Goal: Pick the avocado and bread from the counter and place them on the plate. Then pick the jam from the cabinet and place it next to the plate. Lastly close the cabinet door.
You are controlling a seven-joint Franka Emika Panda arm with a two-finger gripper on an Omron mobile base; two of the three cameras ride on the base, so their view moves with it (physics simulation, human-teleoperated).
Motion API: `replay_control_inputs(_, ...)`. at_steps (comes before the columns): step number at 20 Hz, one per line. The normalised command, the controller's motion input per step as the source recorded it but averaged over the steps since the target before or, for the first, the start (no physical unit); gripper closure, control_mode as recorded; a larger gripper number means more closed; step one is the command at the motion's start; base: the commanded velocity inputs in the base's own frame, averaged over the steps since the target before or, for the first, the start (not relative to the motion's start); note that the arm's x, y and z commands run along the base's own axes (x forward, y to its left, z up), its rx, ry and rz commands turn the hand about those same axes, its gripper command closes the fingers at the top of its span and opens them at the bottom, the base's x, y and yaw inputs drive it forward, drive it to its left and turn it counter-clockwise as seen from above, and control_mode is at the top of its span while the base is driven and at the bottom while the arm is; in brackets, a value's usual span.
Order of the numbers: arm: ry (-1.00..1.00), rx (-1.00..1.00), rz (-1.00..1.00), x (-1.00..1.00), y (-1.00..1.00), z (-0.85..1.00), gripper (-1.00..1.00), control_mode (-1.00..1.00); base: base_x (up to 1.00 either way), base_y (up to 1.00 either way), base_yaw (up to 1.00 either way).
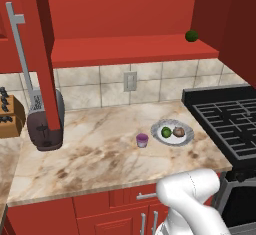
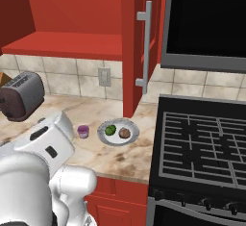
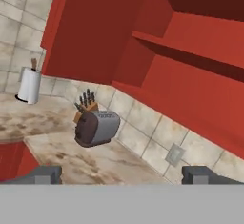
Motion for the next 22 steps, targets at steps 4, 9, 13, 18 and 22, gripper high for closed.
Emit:
replay_control_inputs(4,-0.22,0.09,0.29,-0.43,-0.76,0.01,-1.00,-1.00,0.00,0.00,0.00)
replay_control_inputs(9,-0.21,0.07,0.22,-0.42,-0.75,0.00,-1.00,-1.00,0.00,0.00,0.00)
replay_control_inputs(13,-0.21,0.04,0.19,-0.11,-0.72,0.00,-1.00,-1.00,0.00,0.00,0.00)
replay_control_inputs(18,-0.24,0.02,0.13,0.20,-0.52,0.00,-1.00,-1.00,0.00,0.00,0.00)
replay_control_inputs(22,-0.24,0.01,0.07,0.56,-0.27,0.00,-1.00,-1.00,0.00,0.00,0.00)
